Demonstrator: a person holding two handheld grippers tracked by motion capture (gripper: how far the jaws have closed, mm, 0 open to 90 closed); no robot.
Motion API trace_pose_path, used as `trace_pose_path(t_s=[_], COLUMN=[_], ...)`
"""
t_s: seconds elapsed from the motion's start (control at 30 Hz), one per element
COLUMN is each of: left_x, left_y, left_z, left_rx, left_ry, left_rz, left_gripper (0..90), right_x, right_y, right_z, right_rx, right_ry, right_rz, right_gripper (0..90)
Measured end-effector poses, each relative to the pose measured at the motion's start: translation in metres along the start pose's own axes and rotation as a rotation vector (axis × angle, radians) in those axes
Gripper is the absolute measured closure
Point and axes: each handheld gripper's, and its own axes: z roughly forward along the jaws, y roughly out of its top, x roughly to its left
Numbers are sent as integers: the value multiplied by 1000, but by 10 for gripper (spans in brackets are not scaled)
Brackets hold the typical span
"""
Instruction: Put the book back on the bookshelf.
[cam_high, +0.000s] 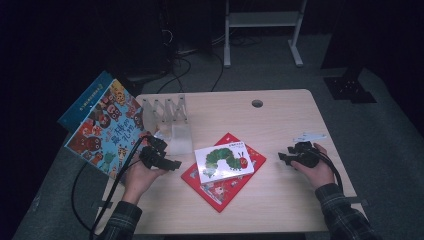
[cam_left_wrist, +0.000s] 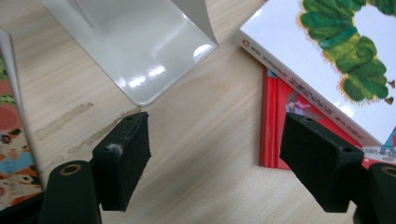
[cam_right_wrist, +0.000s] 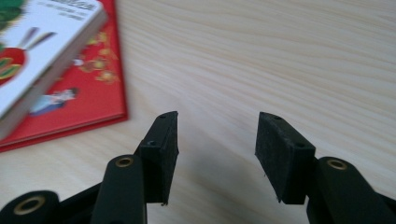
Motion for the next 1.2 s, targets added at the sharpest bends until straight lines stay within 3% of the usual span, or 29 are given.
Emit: trace_pose_path(t_s=[0.17,0.37,0.53,0.63,0.8,0.9,1.07,1.2], left_x=[-9,-15,-18,-23,-32,-38,-45,-57], left_y=[-10,-7,-6,-5,-4,-3,-3,-2], left_z=[10,18,29,35,42,43,43,44], left_rx=[-9,-16,16,26,74,90,96,103], left_ry=[-36,-43,-117,-171,-259,-233,-252,-276], left_rz=[-5,14,42,57,125,163,177,194], left_gripper=[221,238,264,264,273,251,239,237], right_x=[17,37,51,55,56,56,57,58], right_y=[4,7,8,9,8,8,8,8], right_z=[1,3,6,5,3,3,1,-1], right_rx=[-15,-27,-22,-24,-31,-32,-37,-39], right_ry=[55,120,158,165,167,170,176,178], right_rz=[-33,-55,-78,-81,-82,-78,-80,-77], right_gripper=[460,451,443,441,440,440,436,433])
